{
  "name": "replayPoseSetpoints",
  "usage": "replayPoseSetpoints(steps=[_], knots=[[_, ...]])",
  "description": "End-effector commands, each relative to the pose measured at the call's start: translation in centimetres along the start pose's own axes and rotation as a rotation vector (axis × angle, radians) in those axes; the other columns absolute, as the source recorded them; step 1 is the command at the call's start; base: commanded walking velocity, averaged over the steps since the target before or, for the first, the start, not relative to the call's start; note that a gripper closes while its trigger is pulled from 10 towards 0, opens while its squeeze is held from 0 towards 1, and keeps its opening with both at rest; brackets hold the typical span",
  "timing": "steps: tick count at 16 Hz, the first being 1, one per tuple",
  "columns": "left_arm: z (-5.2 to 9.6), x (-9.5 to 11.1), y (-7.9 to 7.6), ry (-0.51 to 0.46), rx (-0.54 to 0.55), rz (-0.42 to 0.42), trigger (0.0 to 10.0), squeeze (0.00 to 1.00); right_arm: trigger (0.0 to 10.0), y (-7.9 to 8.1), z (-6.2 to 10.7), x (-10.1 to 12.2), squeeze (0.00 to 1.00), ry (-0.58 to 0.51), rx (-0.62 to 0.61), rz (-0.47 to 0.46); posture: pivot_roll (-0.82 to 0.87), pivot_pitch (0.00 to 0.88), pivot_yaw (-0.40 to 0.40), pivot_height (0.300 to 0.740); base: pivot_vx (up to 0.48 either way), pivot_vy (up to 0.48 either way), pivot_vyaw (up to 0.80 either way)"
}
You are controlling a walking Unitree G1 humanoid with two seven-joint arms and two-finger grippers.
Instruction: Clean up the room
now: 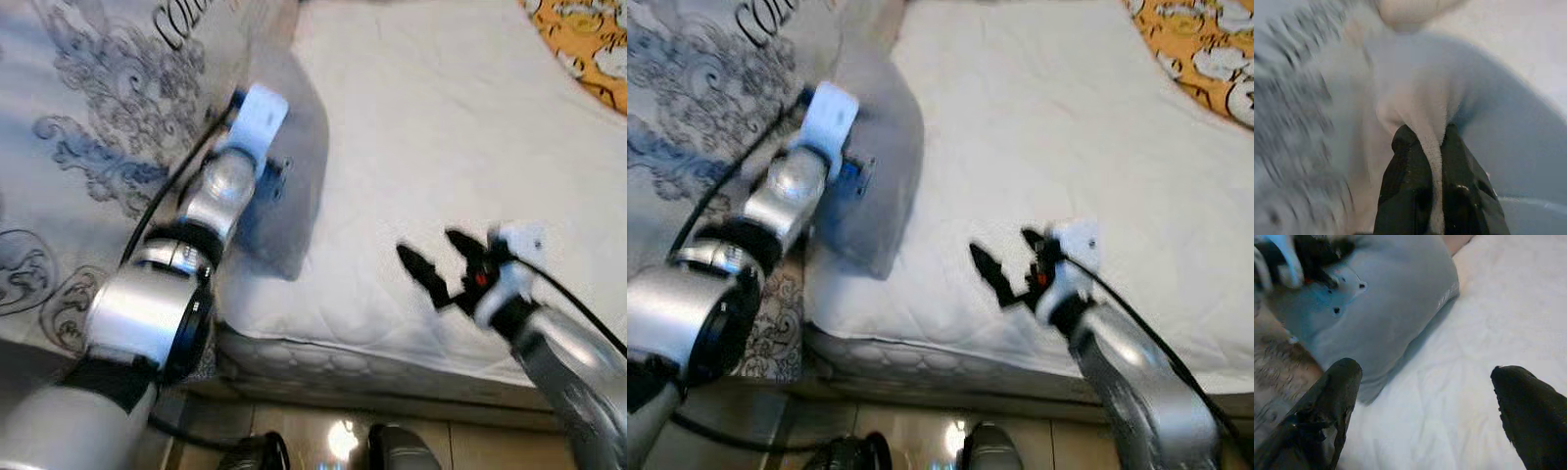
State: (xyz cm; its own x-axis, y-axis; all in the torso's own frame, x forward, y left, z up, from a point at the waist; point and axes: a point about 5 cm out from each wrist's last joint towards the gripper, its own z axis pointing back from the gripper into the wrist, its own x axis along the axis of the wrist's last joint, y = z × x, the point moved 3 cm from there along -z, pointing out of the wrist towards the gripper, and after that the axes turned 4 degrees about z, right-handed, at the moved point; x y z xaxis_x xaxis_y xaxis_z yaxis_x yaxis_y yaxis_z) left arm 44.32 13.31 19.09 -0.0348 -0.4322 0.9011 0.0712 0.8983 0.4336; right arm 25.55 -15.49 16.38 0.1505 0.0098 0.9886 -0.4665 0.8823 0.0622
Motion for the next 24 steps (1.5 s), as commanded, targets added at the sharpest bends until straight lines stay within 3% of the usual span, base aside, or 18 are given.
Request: replayPoseSetpoints(steps=[1,3,4,5,8,11,12,16,18,21,24], knots=[[0.2,-0.9,0.5,0.033,0.018,-0.013,10.0,0.00,10.0,0.4,0.5,0.6,1.00,-0.008,0.017,0.005,-0.47,0.243,0.082,0.740,0.000,0.000,0.00],[0.7,-2.8,1.0,0.092,0.035,-0.030,10.0,0.00,10.0,1.0,1.1,0.7,1.00,-0.005,0.063,-0.003,-0.47,0.251,0.079,0.740,0.000,0.000,0.00],[1.0,-3.9,1.9,0.127,0.064,-0.028,10.0,0.05,10.0,1.5,1.5,0.6,1.00,-0.002,0.099,-0.015,-0.46,0.252,0.077,0.740,0.000,0.000,0.00],[1.3,-4.7,3.3,0.147,0.090,-0.029,10.0,1.00,10.0,1.9,2.2,0.9,1.00,-0.006,0.140,-0.035,-0.44,0.237,0.077,0.740,0.000,0.000,0.00],[1.2,-4.2,5.1,0.123,0.092,-0.036,10.0,1.00,10.0,1.6,2.4,1.0,1.00,-0.018,0.140,-0.055,-0.38,0.215,0.083,0.740,0.000,0.000,0.00],[0.6,-1.9,4.6,0.042,-0.036,0.094,10.0,1.00,10.0,1.3,2.2,0.6,1.00,-0.035,0.127,-0.095,-0.31,0.171,0.095,0.740,0.000,0.000,0.00],[0.4,-0.3,4.1,-0.036,-0.078,0.221,10.0,1.00,10.0,0.7,1.9,0.7,1.00,-0.066,0.080,-0.099,-0.27,0.143,0.121,0.740,0.000,0.000,0.00],[0.5,1.4,0.8,-0.138,-0.265,0.375,10.0,1.00,10.0,-0.6,1.6,1.0,1.00,-0.124,-0.041,-0.120,-0.24,0.083,0.140,0.740,0.000,0.000,0.00],[1.2,0.5,-1.1,-0.141,-0.339,0.434,10.0,1.00,10.0,-1.0,1.8,1.0,1.00,-0.144,-0.100,-0.138,-0.23,0.035,0.146,0.740,0.000,0.000,0.00],[3.3,-0.5,-2.9,-0.173,-0.370,0.532,10.0,1.00,10.0,-0.8,2.5,0.0,1.00,-0.128,-0.155,-0.136,-0.21,0.000,0.137,0.740,0.000,0.000,0.00],[8.2,-1.7,-3.7,-0.123,-0.315,0.570,10.0,1.00,10.0,-0.5,2.8,-2.7,1.00,0.000,-0.218,-0.138,-0.19,0.000,0.109,0.740,0.000,0.000,0.00]])
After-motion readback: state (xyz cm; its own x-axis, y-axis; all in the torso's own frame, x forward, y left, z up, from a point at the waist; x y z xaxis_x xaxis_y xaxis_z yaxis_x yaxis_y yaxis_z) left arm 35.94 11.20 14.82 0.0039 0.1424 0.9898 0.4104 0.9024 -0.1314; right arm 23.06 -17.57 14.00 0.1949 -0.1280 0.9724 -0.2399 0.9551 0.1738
